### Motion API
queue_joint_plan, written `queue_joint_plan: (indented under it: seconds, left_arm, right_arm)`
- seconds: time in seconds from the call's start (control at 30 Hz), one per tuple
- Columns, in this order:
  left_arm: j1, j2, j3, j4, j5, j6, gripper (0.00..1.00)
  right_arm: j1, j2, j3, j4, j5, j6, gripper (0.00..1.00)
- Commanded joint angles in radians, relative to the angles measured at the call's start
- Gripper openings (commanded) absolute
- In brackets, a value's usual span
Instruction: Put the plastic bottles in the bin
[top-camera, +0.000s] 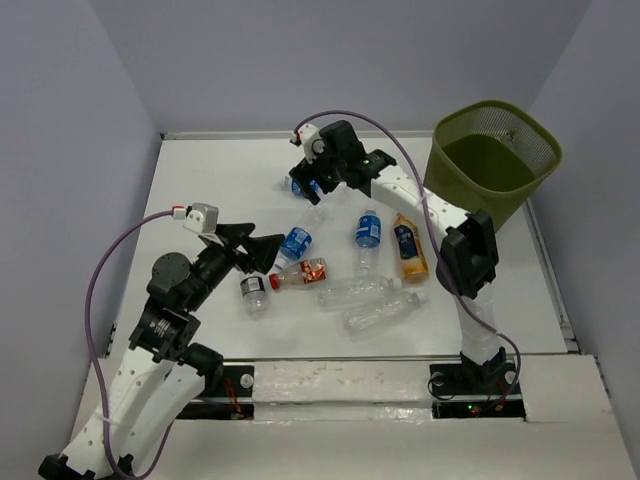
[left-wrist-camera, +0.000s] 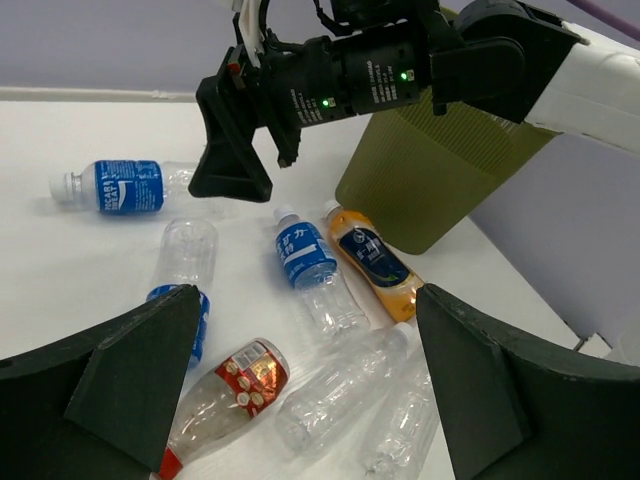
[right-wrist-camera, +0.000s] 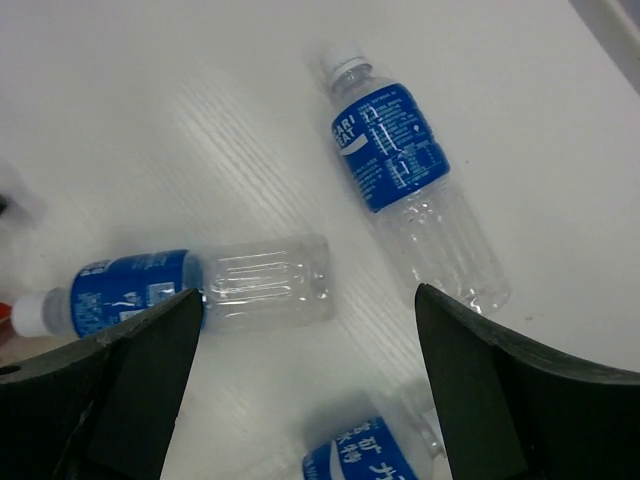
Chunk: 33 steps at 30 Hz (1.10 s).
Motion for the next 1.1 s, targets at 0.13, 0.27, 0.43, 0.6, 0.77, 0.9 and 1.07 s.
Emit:
queue_joint_plan:
  seconds: [0.13,0.27,0.43,0.6,0.77,0.9,1.07]
  left_arm:
    - [-0.013,0.039,0.013,0.000,-0.062,0.009,0.99]
    - [-0.013,0.069,0.019,-0.001,-0.052,0.011,0.99]
    - [-0.007,0.105,0.022,-0.006,-0.052,0.014,0.99]
    - [0.002,0.154,0.031,-0.033,-0.080,0.015,0.99]
    - [0.011,0.212,0.042,-0.052,-0.075,0.007,0.99]
    - [0.023,0.249,0.046,-0.052,-0.065,0.003,0.99]
    - [0.033,0.289,0.053,-0.061,-0.071,0.003,0.99]
  right_arm:
    - [-0.106,0.230,0.331,-0.060,-0.037,-0.188,0.93]
    - [-0.119,0.330,0.431,-0.094,-0.091,-0.210,0.93]
    - [-0.119,0.390,0.482,-0.098,-0.175,-0.215,0.94]
    - [-0.119,0.445,0.534,-0.098,-0.197,-0.227,0.95]
    - [-0.128,0.518,0.583,-0.089,-0.198,-0.230,0.95]
    - [-0.137,0.551,0.594,-0.057,-0.190,-0.248,0.93]
    - [-0.137,0.588,0.600,-0.052,-0.169,-0.264,0.92]
